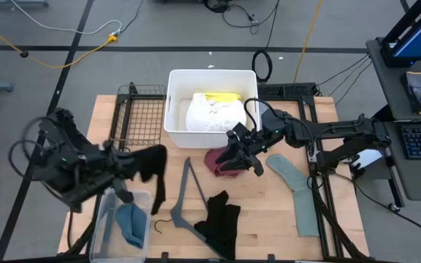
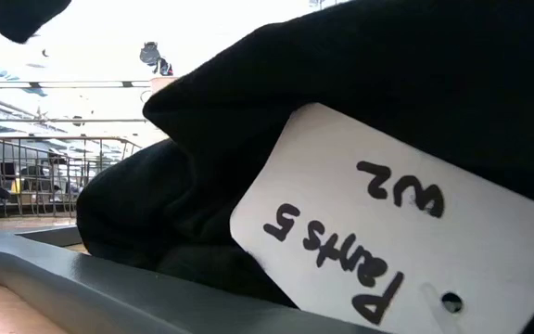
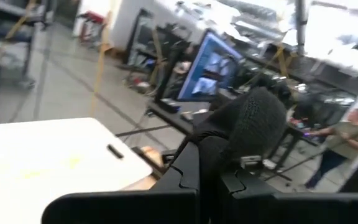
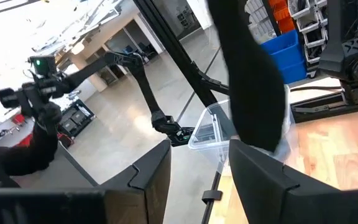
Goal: Pick & Place Cloths
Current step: Put the black sock into the transparent bin
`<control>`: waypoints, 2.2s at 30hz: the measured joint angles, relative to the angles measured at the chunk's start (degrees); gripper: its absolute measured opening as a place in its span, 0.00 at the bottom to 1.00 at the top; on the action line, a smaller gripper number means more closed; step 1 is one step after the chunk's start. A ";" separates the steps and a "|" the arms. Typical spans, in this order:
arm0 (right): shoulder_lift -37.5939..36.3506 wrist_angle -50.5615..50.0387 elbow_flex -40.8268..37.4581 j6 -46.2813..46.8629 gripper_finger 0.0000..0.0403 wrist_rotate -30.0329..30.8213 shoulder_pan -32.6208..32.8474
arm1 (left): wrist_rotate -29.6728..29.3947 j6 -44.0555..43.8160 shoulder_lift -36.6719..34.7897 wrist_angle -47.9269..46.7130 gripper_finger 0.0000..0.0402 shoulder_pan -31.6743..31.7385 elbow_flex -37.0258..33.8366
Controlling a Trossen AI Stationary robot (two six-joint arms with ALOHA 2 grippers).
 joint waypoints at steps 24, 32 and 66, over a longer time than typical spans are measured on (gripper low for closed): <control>0.00 -4.72 -0.04 -1.87 0.39 0.22 -0.02 | -5.56 4.11 0.42 -0.02 0.00 -21.74 19.67; 0.00 -4.72 -0.04 -1.89 0.39 0.31 -0.02 | -5.52 -2.94 0.61 -0.17 0.00 -29.23 20.43; 0.00 -4.79 -0.04 1.56 0.39 0.64 2.20 | -5.49 -2.97 8.25 -0.56 0.00 -36.03 20.37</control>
